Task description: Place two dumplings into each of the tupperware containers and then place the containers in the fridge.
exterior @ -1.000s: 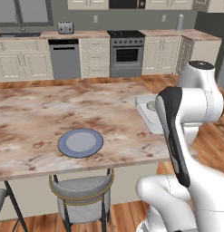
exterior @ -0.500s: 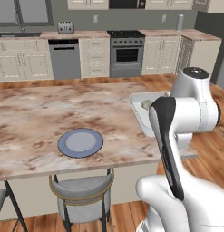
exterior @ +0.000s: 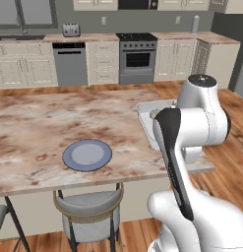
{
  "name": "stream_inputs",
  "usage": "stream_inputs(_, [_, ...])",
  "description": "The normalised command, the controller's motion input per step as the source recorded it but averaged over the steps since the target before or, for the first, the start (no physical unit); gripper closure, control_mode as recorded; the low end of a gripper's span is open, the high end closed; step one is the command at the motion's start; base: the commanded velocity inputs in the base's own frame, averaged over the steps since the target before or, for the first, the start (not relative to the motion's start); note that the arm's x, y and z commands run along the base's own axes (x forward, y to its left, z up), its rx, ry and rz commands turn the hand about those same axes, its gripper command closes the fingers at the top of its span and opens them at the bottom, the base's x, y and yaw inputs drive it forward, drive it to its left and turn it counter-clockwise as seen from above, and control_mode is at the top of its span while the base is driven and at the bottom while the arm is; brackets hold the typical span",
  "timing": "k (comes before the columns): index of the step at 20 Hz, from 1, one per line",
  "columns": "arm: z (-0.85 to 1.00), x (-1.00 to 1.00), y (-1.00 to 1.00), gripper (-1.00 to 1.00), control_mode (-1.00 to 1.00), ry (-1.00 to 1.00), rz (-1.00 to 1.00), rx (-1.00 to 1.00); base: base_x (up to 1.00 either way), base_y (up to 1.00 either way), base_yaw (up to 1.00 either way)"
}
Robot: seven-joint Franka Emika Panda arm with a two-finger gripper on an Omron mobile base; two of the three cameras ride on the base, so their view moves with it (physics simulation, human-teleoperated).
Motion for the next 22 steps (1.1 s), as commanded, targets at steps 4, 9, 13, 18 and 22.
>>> stream_inputs(4, [0.0,-0.1,-0.63,1.0,-1.0,0.01,-0.02,0.0,0.0,0.0,0.0])
stream_inputs(9, [0.0,-0.01,-0.23,1.0,-1.0,0.0,-0.01,0.0,0.0,0.0,0.0])
stream_inputs(13, [0.0,0.0,0.0,1.0,1.0,0.0,0.0,0.0,-0.15,-0.62,-0.05])
stream_inputs(18, [0.0,0.0,0.0,1.0,1.0,0.0,0.0,0.0,-0.28,-1.0,-0.14])
stream_inputs(22, [0.0,0.0,0.0,1.0,1.0,0.0,0.0,0.0,-0.33,-1.0,-0.11])
